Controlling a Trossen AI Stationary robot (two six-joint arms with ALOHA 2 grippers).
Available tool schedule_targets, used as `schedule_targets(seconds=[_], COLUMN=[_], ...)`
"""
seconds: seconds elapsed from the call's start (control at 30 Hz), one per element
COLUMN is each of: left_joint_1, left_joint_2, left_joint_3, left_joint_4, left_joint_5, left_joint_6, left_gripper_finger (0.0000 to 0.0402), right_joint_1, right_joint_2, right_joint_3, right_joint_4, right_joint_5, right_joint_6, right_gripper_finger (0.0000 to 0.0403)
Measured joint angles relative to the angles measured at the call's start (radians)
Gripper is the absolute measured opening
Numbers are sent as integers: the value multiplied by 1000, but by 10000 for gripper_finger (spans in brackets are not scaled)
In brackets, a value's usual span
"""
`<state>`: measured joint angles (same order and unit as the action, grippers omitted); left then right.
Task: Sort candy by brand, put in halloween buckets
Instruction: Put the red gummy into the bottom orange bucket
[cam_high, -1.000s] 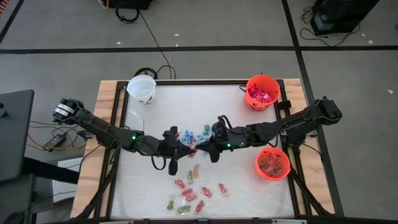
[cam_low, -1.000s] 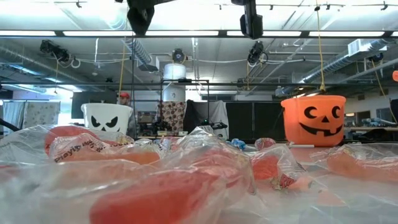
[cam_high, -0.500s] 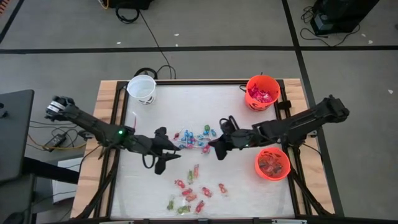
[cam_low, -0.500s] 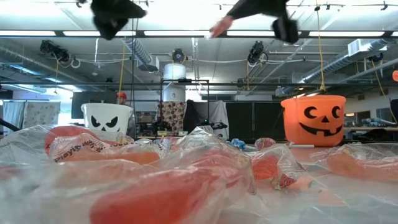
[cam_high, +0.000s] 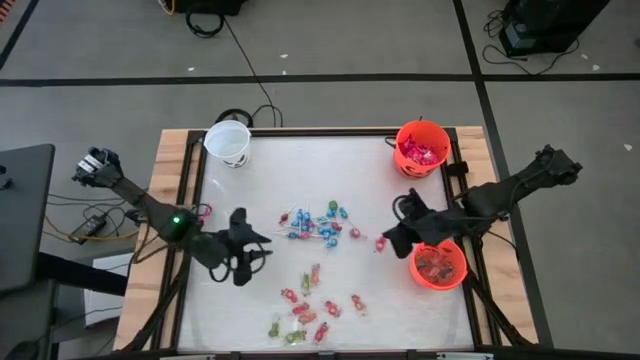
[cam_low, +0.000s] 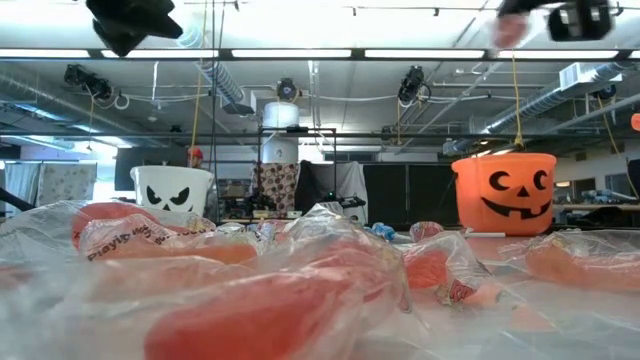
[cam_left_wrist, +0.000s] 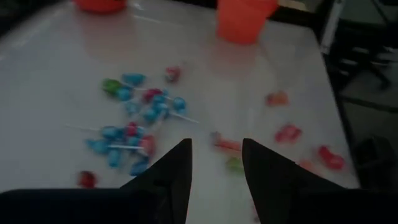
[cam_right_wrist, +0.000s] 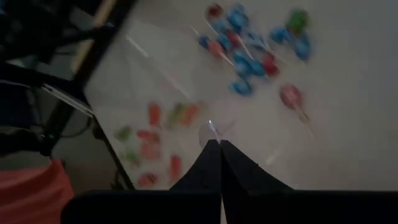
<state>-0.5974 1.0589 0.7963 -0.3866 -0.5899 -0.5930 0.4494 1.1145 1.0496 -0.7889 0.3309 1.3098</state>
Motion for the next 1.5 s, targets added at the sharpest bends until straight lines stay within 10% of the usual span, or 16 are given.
schedule_targets(seconds=[0.4,0.7,0.87,1.03,1.23,1.5], left_joint_1=[-3,-7,-9,-49,-49,24], left_joint_2=[-205,-74,61,207,330,509], left_joint_3=[-46,-238,-288,-296,-296,-283], left_joint_4=[-148,278,468,580,630,782], left_joint_5=[-40,178,362,470,373,512], left_joint_6=[-65,-178,-177,-64,119,236], left_gripper_finger=[147,147,147,147,147,147], right_joint_1=[45,120,125,129,134,97], right_joint_2=[-67,51,90,87,88,93], right_joint_3=[0,-1,-1,85,212,245], right_joint_4=[-289,-549,-576,-614,-630,-553], right_joint_5=[-353,-423,-434,-250,62,69], right_joint_6=[75,146,151,225,226,136], right_gripper_finger=[2,7,84,169,190,185])
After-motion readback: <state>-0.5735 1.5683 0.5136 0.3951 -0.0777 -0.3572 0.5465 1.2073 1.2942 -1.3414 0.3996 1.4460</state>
